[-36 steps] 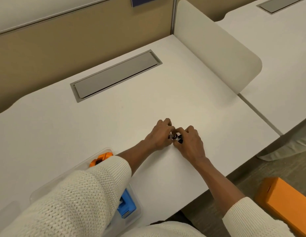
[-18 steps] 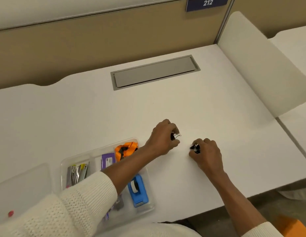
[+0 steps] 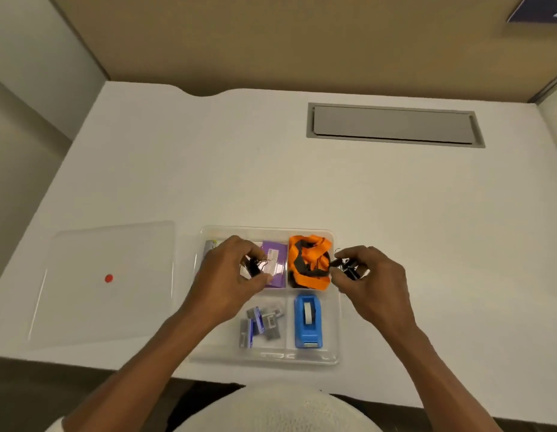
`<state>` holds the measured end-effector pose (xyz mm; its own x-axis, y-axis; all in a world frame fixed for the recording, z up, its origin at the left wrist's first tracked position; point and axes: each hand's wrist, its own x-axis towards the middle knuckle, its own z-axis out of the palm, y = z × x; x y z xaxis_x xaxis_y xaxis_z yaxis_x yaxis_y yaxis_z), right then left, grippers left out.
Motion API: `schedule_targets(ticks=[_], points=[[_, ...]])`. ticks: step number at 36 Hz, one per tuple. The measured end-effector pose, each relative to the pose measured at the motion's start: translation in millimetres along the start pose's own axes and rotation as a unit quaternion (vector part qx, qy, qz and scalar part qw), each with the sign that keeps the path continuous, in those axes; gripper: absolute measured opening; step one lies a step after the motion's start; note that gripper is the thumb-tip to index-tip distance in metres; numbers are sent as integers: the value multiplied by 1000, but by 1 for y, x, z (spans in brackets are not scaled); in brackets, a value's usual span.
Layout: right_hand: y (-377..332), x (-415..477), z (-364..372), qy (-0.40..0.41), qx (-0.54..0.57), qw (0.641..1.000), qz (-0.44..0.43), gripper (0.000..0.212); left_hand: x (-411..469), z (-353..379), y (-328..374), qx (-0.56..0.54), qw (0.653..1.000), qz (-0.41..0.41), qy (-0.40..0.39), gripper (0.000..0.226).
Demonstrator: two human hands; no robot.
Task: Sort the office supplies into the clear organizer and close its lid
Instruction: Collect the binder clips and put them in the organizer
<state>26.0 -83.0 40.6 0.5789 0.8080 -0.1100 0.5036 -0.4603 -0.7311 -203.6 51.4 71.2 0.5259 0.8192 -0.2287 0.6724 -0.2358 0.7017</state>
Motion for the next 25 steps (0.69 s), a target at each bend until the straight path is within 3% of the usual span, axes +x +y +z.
schedule_targets(ticks=[7, 11, 25], points=[[-77, -26, 76, -156, 54, 985, -40, 20, -51, -20, -65, 36, 998, -52, 1, 32], [-103, -41, 115, -202, 56, 977, -42, 25, -65, -17, -88, 82, 995, -44, -36, 32], [-119, -56, 166, -170, -71, 983, -5, 34, -67, -14, -111, 122, 988, -67, -69, 43]])
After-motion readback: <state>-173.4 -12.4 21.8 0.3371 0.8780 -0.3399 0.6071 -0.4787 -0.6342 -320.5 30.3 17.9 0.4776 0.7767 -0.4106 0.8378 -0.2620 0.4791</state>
